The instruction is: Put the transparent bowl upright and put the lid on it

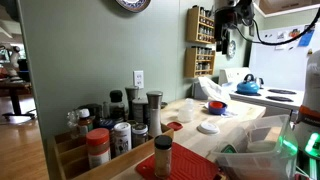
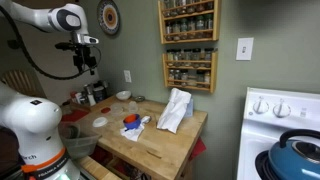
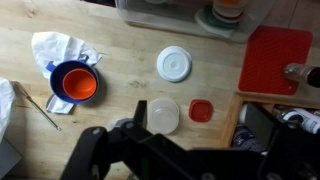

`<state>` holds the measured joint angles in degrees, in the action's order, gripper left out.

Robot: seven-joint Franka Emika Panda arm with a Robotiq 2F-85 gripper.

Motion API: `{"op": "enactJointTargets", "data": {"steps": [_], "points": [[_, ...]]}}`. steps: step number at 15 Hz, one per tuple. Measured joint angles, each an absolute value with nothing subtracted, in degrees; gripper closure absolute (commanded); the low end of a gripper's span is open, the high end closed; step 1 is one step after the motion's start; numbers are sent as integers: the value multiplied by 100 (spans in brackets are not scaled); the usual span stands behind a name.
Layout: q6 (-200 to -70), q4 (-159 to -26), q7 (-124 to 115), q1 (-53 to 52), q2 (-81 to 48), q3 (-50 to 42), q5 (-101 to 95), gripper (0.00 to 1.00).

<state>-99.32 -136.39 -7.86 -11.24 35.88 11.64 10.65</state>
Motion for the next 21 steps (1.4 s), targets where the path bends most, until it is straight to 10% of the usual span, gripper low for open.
{"op": "enactJointTargets", "data": {"steps": [21], "points": [[-11121, -13548, -2777, -804, 2683, 1810, 1050, 0]]}}
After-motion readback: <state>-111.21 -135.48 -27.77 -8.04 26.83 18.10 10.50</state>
